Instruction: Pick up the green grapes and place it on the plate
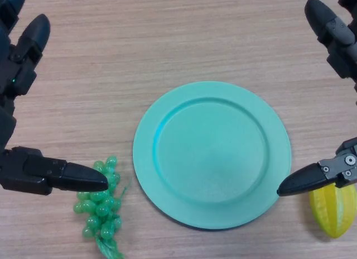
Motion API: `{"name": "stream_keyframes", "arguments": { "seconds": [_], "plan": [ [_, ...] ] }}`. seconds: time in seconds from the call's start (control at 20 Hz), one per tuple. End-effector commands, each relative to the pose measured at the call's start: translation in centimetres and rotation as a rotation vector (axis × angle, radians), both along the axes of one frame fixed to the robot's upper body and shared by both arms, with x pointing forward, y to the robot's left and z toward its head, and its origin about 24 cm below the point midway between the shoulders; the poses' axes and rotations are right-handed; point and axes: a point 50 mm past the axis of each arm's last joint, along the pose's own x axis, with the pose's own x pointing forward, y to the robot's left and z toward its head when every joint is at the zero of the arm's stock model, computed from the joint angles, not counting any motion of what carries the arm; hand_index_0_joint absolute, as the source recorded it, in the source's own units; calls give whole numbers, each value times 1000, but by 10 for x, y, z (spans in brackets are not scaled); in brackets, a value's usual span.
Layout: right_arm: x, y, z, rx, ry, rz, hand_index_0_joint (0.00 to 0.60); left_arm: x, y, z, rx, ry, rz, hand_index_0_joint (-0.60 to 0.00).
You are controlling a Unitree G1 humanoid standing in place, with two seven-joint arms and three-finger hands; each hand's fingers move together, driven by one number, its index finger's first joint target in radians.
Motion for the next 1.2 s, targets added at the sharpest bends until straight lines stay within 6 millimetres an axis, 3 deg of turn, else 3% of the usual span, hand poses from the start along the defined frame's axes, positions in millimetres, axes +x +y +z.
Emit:
{"name": "stream_keyframes", "arguments": {
  "seconds": [0.05, 0.7, 0.95, 1.2],
  "plan": [
    [-15, -8, 27, 9, -221, -39, 0, -12, 0, 22, 42, -188, -3, 0],
    [-12, -5, 25, 19, -212, -40, 0, -12, 1, 15, 47, -178, 6, 0],
    [-9, -1, 26, 8, -207, -32, 0, -11, 10, -15, 234, -168, 174, 0],
    [-8, 4, 26, 3, -208, -14, 0, -4, 25, -49, 305, -109, 331, 0]
  ]
}}
